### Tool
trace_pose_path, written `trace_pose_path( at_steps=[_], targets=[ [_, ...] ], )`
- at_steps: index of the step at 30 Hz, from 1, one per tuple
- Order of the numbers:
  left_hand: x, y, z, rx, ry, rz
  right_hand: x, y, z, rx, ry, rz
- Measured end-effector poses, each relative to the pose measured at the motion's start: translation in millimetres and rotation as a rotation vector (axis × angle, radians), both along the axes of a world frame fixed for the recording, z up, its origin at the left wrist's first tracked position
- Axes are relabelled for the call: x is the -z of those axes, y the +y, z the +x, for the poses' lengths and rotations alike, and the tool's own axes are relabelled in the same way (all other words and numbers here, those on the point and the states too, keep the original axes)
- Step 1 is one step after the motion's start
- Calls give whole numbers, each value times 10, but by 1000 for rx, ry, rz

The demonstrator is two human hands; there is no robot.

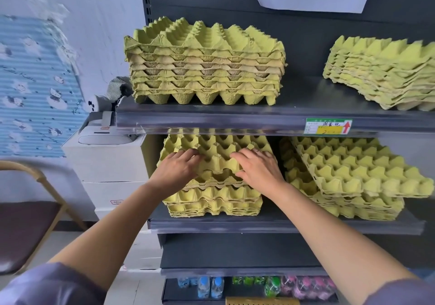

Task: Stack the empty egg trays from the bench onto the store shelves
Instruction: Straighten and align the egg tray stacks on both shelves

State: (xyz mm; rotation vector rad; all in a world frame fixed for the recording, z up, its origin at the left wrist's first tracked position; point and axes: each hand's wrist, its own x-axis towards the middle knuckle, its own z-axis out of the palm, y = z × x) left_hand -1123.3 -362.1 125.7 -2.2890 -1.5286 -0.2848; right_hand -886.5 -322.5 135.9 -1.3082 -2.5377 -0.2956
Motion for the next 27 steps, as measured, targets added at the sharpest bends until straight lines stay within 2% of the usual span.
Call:
trace_pose_path(
  at_steps=[5,10,18,23,27],
  targets=[
    [67,9,44,-33,-26,-17,33,26,-19,22,-22,-20],
    [337,-33,59,-114,-46,-182,305,-15,-79,31,-119,-174],
    [414,-58,-42,-155,-116,-208,382,1,-225,5,-95,-176],
    [527,-68,-38,-237,-14,-305,475,-3,-150,11,-118,-229],
    [520,-27,37,-255,72,-275,477,7,-95,16,-212,-187]
  ],
)
